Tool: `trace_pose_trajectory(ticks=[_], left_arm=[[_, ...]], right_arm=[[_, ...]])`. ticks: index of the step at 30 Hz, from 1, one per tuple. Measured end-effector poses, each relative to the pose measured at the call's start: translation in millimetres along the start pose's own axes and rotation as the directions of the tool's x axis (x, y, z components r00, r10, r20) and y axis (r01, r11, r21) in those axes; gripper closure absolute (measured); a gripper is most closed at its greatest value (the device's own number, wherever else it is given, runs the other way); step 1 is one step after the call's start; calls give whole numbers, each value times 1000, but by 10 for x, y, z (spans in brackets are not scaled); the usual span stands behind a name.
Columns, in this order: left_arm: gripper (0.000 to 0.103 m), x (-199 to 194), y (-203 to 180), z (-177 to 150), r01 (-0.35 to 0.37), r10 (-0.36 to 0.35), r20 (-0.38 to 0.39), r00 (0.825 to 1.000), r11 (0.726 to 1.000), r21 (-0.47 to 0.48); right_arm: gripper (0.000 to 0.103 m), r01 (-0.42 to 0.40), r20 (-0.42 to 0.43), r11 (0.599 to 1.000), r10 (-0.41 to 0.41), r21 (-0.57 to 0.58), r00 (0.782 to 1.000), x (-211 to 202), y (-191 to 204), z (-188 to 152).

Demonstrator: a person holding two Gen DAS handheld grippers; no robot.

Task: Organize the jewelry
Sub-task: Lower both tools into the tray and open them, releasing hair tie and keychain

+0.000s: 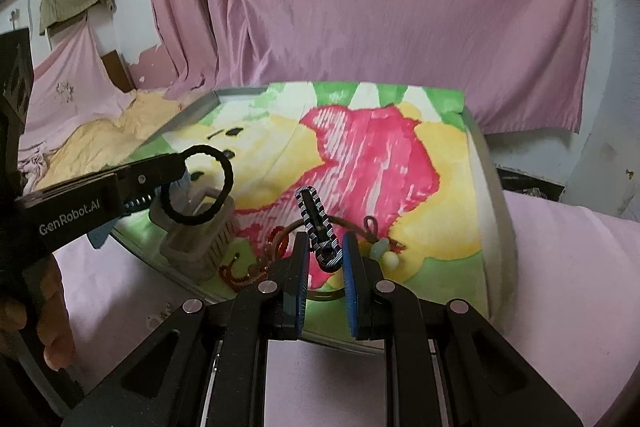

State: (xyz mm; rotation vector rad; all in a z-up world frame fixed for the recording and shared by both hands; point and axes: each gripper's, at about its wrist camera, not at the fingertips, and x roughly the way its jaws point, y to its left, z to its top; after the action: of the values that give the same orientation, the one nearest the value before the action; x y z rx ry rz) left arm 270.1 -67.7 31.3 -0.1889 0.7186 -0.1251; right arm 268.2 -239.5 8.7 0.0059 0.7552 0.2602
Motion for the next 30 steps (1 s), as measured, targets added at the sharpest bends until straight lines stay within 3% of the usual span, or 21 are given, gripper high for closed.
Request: trace_pose_trajectory(ticks=[18, 21, 22, 25, 29, 30], left_arm=[[95, 59, -10, 1, -5, 5, -24, 1000, 1000, 14], [89, 44, -11, -7, 7, -6, -24, 1000, 1000, 12], [83, 35, -15, -12, 12, -12, -23, 1000, 1000, 12], [61, -3, -21, -30, 20, -20, -13, 1000, 1000, 10], [58, -74, -4, -47, 28, -28, 7, 1000, 1000, -1], [56, -113, 0, -55, 25, -25, 18, 1000, 1000, 0]], right_arm=[[85, -5, -46, 1000, 5, 20, 999, 124, -44, -17], [74, -3, -39, 1000, 4, 28, 999, 97, -57, -32], [69, 0, -32, 999, 1, 32, 999, 79, -59, -37], [66, 7, -8, 999, -7, 38, 1000, 11, -61, -49], [62, 34, 36, 998, -36, 57, 999, -111, -101, -59], [56, 36, 50, 997, -39, 65, 998, -150, -112, -66]])
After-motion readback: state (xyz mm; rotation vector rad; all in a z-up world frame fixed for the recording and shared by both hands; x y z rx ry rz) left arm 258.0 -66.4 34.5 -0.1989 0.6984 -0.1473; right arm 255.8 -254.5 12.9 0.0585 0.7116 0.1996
